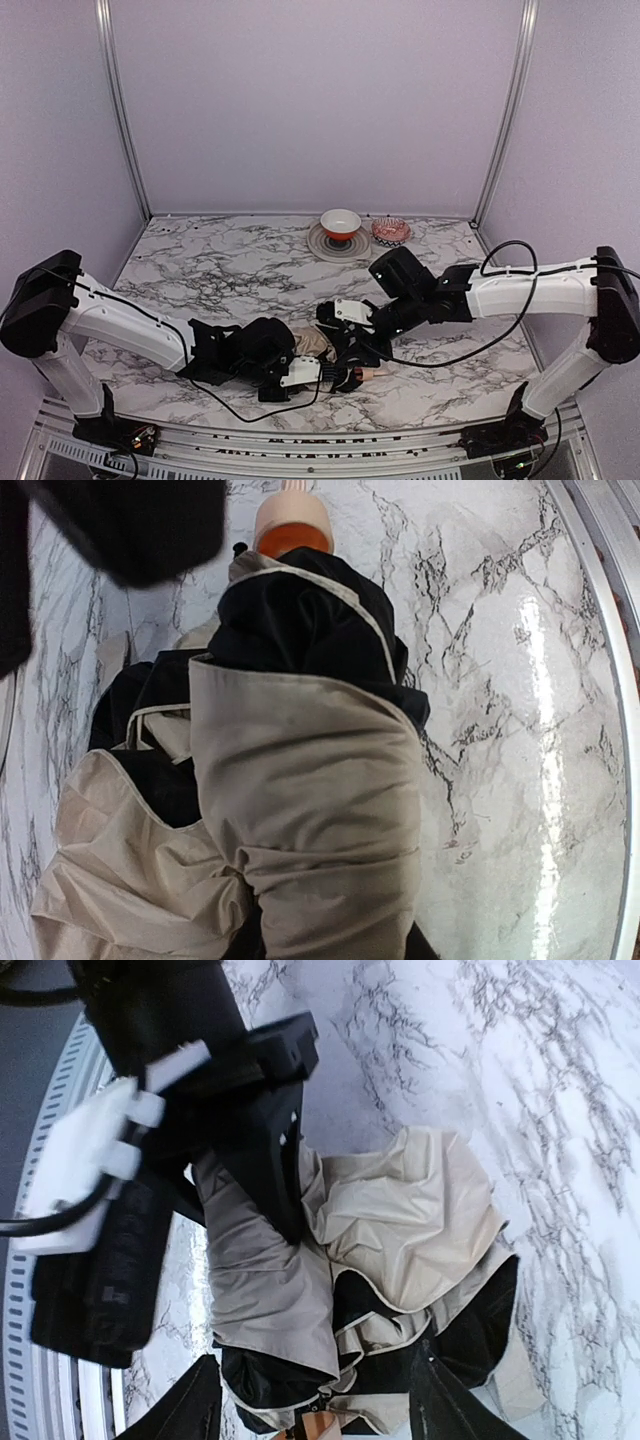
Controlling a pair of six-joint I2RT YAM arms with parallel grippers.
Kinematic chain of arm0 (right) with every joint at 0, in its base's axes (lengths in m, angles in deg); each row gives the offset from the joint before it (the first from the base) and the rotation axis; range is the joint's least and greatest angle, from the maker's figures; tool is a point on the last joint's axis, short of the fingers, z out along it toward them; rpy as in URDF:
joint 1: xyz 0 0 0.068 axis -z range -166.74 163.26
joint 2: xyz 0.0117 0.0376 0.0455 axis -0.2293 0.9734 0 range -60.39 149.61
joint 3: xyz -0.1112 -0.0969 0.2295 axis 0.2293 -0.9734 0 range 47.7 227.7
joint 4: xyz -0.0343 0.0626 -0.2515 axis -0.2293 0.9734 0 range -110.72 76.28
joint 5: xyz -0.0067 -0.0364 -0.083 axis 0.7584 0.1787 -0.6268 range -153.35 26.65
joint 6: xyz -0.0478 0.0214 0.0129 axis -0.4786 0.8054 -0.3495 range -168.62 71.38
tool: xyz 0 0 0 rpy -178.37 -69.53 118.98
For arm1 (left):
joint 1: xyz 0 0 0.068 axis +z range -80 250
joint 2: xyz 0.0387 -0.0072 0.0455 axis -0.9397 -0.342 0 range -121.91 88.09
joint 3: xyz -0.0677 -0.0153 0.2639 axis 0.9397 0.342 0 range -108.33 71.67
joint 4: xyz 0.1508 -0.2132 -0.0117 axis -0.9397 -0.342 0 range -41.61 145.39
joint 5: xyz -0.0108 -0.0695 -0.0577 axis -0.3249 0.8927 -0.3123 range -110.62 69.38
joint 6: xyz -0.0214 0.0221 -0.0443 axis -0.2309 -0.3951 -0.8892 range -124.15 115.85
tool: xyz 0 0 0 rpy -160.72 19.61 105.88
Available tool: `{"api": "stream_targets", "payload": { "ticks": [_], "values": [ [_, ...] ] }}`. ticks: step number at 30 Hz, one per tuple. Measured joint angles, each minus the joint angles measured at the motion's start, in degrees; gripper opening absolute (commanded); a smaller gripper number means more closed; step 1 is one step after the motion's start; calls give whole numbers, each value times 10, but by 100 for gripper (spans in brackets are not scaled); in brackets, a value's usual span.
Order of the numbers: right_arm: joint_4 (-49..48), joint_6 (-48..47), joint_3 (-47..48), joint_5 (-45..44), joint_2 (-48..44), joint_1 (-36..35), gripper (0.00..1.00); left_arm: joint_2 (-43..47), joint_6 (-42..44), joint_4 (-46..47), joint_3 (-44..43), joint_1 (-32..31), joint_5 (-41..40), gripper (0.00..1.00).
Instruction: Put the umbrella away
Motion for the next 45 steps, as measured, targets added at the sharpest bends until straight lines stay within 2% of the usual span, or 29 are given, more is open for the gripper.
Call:
{"api": "stream_targets", "payload": {
  "ticks": [6, 9, 12, 13, 14, 19, 29, 30, 32, 33, 35, 38, 40, 45],
  "values": [
    [-78, -4, -101, -43, -145, -9, 60, -38, -4, -55, -66, 54, 106, 0],
    [-137, -30, -181, -102, -204, -57, 64, -66, -4, -86, -105, 90, 172, 0],
    [-193, -60, -246, -150, -224, -116, 67, -88, -4, -125, -139, 117, 235, 0],
    [-207, -68, -257, -164, -220, -127, 93, -94, -4, -135, -147, 122, 250, 0],
    [-223, -76, -263, -181, -209, -132, 99, -100, -4, -146, -156, 128, 266, 0],
    [-274, -116, -241, -260, -112, -136, 99, -120, -3, -179, -183, 146, 312, 0],
    [-294, -195, -188, -328, 7, -136, 74, -139, 4, -213, -205, 167, 367, 0],
    [-294, -198, -183, -331, 16, -136, 68, -141, 5, -216, -207, 168, 370, 0],
    [-292, -205, -174, -338, 31, -136, 46, -143, 7, -220, -210, 169, 374, 0],
    [-286, -204, -167, -341, 39, -136, 39, -144, 7, -220, -210, 170, 376, 0],
    [-281, -195, -160, -347, 47, -136, 30, -145, 7, -224, -211, 172, 376, 0],
    [-269, -155, -148, -346, 49, -132, 24, -144, 5, -223, -210, 178, 373, 38],
    [-261, -145, -142, -342, 49, -131, 21, -139, 0, -220, -206, 179, 369, 56],
    [-242, -156, -128, -311, 52, -132, 14, -89, -23, -197, -144, 178, 339, 71]
  ]
}}
